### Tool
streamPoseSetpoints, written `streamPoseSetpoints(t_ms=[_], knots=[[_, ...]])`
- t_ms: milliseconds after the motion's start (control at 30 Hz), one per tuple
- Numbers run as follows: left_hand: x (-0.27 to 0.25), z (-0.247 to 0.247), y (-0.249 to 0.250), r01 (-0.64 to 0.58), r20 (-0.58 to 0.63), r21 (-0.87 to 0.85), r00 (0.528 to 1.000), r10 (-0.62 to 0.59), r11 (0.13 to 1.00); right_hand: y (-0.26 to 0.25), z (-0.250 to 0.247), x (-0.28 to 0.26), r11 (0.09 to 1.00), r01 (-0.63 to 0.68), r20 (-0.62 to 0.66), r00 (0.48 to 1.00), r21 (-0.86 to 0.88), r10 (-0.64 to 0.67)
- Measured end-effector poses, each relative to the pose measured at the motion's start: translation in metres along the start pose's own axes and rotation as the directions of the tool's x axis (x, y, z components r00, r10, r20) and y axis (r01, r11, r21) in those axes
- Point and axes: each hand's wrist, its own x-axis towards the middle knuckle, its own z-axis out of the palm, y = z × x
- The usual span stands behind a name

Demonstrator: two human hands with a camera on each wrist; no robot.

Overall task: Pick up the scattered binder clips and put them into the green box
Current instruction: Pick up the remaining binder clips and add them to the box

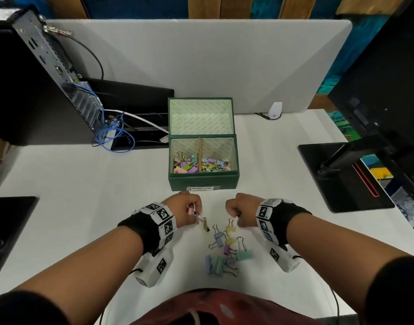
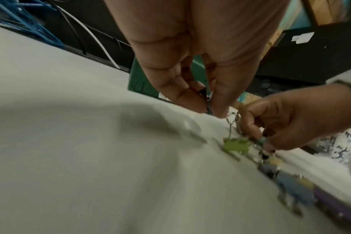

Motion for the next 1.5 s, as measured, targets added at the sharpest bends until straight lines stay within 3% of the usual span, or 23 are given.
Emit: streamPoseSetpoints(t_ms=[133, 300, 600, 800, 967, 1033, 1133, 1300, 1367, 1500], knots=[[0.001, -0.012, 0.005, -0.048, -0.072, -0.098, 0.997, 0.041, 0.994, 0.005, -0.004, 0.001, 0.999, -0.025, -0.057, 0.998, 0.033, 0.027], [0.006, -0.028, 0.012, -0.04, -0.165, -0.287, 0.986, -0.008, 0.957, 0.011, -0.006, 0.002, 0.985, -0.062, -0.11, 0.991, 0.163, 0.08], [0.034, -0.074, 0.04, -0.078, -0.36, -0.391, 0.93, -0.075, 0.917, 0.021, -0.006, -0.002, 0.916, -0.106, -0.144, 0.974, 0.387, 0.173], [0.051, -0.073, 0.045, -0.032, -0.331, -0.369, 0.938, -0.099, 0.929, 0.01, -0.041, -0.018, 0.833, 0.044, -0.287, 0.948, 0.551, 0.14], [0.047, -0.066, 0.041, -0.043, -0.338, -0.299, 0.939, -0.064, 0.953, -0.002, -0.083, -0.014, 0.743, 0.229, -0.503, 0.848, 0.629, 0.164], [0.04, -0.062, 0.038, -0.049, -0.304, -0.29, 0.952, -0.044, 0.956, -0.01, -0.091, -0.007, 0.731, 0.255, -0.536, 0.825, 0.633, 0.177], [0.028, -0.054, 0.032, -0.06, -0.145, -0.236, 0.989, 0.026, 0.97, -0.014, -0.089, 0.001, 0.742, 0.26, -0.542, 0.824, 0.618, 0.163], [0.014, -0.028, 0.02, -0.095, 0.165, 0.085, 0.983, 0.08, 0.992, 0.002, -0.071, -0.006, 0.815, 0.199, -0.543, 0.824, 0.545, 0.162], [0.012, -0.018, 0.017, -0.112, 0.236, 0.161, 0.969, 0.072, 0.981, 0.008, -0.063, -0.014, 0.867, 0.146, -0.48, 0.87, 0.476, 0.116], [0.012, 0.0, 0.017, -0.157, 0.295, 0.244, 0.952, 0.081, 0.957, 0.019, -0.04, -0.024, 0.979, -0.014, -0.187, 0.981, 0.201, 0.053]])
